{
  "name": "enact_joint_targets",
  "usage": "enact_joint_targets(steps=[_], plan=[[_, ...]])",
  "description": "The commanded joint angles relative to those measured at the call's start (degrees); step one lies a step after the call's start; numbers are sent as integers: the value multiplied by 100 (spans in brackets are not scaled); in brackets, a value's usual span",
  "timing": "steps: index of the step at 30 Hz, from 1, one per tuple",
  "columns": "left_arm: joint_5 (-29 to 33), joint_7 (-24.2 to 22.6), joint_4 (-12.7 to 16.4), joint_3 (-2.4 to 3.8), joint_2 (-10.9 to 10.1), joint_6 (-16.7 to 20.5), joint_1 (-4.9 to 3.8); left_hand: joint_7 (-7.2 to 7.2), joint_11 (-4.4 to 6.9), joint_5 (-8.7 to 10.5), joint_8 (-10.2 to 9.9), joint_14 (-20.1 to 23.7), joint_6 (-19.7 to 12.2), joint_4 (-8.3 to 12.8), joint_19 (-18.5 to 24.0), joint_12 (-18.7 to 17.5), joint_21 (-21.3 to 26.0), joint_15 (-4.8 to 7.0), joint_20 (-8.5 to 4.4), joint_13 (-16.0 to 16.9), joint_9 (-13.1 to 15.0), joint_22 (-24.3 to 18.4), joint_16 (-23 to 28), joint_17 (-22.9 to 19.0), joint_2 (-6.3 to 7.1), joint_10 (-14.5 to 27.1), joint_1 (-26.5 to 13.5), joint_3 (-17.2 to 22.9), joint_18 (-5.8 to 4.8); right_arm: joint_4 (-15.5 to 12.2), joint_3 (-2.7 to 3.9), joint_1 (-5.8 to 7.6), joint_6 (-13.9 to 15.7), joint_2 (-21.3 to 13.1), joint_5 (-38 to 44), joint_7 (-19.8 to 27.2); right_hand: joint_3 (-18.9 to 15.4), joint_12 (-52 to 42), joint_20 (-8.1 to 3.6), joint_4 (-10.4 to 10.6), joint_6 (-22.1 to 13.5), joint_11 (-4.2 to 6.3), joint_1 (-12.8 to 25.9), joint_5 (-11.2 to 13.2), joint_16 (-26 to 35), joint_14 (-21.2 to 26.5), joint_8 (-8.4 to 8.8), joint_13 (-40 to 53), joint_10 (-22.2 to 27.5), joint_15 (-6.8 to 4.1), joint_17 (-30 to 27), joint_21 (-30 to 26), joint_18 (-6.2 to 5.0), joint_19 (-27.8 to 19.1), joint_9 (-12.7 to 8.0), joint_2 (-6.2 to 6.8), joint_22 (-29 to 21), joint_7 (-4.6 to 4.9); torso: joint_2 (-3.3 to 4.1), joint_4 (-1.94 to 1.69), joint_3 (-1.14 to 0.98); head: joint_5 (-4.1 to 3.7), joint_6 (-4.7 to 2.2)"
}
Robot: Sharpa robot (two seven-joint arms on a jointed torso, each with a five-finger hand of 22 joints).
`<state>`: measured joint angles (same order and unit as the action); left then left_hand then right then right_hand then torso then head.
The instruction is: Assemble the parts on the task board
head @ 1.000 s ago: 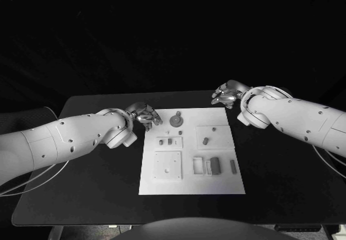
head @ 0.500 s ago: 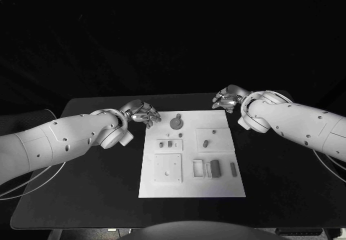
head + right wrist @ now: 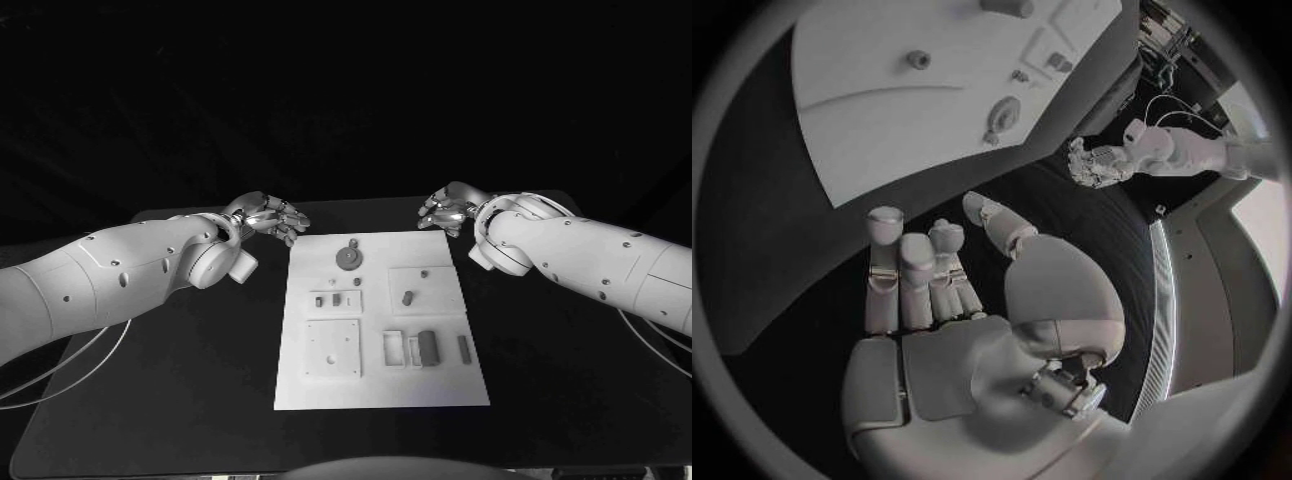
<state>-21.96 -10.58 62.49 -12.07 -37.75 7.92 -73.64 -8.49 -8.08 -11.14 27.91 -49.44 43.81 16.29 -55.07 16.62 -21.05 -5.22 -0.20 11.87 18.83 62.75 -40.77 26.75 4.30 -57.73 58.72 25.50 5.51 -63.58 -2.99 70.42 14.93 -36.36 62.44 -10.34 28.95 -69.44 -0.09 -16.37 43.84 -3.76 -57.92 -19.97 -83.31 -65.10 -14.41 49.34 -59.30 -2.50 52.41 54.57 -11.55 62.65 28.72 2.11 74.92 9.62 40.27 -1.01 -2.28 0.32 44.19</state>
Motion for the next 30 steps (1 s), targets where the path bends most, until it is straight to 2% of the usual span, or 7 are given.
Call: enact_joint_targets(steps=[1,10,12,16,20,25,30], plan=[[124,-190,55,6,-18,-193,-14,-17,13,-25,-27,-9,19,12,7,-34,41,-41,10,7,7,-8,32,12,-49,-40,-14,-21,129,-3,0,-6,-81,4,-2,51,37,-36,-39,2,21,-1,51,-25,-19,21,-22,-5,54,14,-8,-38,-345,7,-8,3,77,69,2,-8,-1,-3,-29],[-1219,-417,566,-30,-310,91,-6,3,32,-23,-10,-100,114,23,-64,-62,59,-23,1,23,39,-25,99,63,-61,-104,140,-12,141,-6,0,-18,-95,0,-11,59,38,-36,-40,2,21,-1,52,-25,-19,21,-22,-6,54,14,-8,-38,-345,8,-8,0,77,69,5,-11,11,9,-42],[-1524,-474,725,-57,-428,206,2,14,39,-21,-11,-123,133,25,-80,-64,61,-17,-4,30,45,-26,113,79,-56,-129,179,-11,142,-6,0,-21,-94,-6,-13,59,38,-37,-40,2,21,-1,52,-25,-19,20,-22,-6,54,14,-8,-38,-345,9,-8,-1,77,69,5,-11,10,13,-37],[-1965,-553,1030,-153,-653,454,20,26,42,-20,-32,-176,159,27,-122,-60,65,-2,-18,55,53,-24,151,126,-28,-205,298,-12,139,-4,0,-32,-96,-14,-13,59,38,-37,-40,3,21,-1,52,-26,-19,20,-22,-6,54,14,-8,-38,-345,9,-8,-3,77,69,2,-17,16,36,-42],[-2358,-541,1302,-154,-849,716,101,38,88,-17,-69,-256,166,22,-188,-17,46,26,-43,110,57,-4,165,196,19,-317,396,-37,136,1,0,-40,-97,-7,-14,61,38,-37,-40,3,21,-1,53,-26,-20,20,-23,-6,54,14,-8,-38,-345,9,-8,-4,77,69,-5,-26,22,38,-28],[-2592,-539,1467,-155,-976,1002,197,14,171,16,-130,-503,209,13,-420,82,-204,181,-184,257,68,230,-52,544,104,-470,458,-154,138,14,0,-49,-106,5,-16,65,38,-38,-40,3,21,-1,54,-26,-20,20,-23,-6,54,14,-8,-37,-345,10,-8,-5,77,69,1,-17,14,53,-32],[-2976,-525,1585,-155,-1017,1106,340,1,173,54,-142,-433,298,19,-355,98,-231,179,-202,346,85,324,-38,713,196,-445,510,-183,104,24,1,-67,-99,13,-20,73,38,-38,-40,4,21,-1,55,-26,-20,19,-23,-6,53,14,-8,-37,-345,11,-8,-7,77,69,-8,-21,15,93,-7]])
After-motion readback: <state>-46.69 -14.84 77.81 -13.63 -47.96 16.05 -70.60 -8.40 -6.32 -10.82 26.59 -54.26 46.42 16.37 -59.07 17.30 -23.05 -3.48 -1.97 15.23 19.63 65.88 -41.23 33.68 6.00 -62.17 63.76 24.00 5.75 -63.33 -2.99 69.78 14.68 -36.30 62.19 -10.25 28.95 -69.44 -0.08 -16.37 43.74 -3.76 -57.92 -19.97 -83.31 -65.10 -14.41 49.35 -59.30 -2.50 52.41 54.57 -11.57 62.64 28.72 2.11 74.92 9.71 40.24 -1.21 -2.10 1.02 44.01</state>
